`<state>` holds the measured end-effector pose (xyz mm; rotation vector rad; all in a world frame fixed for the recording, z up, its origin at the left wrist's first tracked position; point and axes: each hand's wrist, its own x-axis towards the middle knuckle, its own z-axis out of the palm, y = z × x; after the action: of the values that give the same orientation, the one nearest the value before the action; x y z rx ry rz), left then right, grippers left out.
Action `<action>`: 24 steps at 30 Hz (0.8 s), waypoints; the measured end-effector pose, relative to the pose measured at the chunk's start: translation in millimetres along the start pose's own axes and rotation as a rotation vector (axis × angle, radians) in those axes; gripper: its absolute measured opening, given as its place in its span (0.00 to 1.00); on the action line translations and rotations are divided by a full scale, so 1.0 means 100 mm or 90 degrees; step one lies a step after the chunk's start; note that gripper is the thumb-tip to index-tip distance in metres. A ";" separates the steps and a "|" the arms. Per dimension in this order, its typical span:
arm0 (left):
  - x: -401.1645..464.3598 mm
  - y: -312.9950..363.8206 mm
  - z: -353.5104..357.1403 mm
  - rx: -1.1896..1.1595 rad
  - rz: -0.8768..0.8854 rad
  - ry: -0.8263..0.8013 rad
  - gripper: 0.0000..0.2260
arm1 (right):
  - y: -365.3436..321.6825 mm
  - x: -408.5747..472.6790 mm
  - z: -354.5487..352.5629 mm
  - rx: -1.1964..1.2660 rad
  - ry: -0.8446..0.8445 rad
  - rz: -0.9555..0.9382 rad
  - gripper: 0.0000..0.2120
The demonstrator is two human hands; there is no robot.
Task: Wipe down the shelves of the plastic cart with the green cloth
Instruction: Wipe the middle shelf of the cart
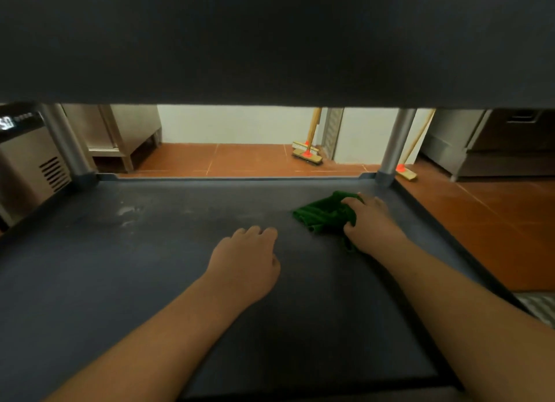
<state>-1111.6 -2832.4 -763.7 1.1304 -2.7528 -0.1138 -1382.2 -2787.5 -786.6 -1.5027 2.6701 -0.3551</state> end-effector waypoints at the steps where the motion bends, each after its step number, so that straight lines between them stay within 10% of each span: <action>1: 0.00 0.02 0.00 0.002 0.008 0.000 0.16 | 0.11 0.00 -0.03 -0.004 0.007 0.019 0.29; 12: -0.14 -0.41 -0.10 -0.020 -0.022 0.004 0.15 | 0.31 0.02 0.07 0.077 0.122 0.161 0.29; 24: -0.72 -1.44 -0.25 -0.029 -0.094 0.013 0.17 | -1.68 0.21 0.61 0.144 0.121 -0.030 0.24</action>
<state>-957.2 -2884.4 -767.0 1.3145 -2.6318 -0.1812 -1242.9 -2900.1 -806.6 -1.5337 2.6225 -0.8130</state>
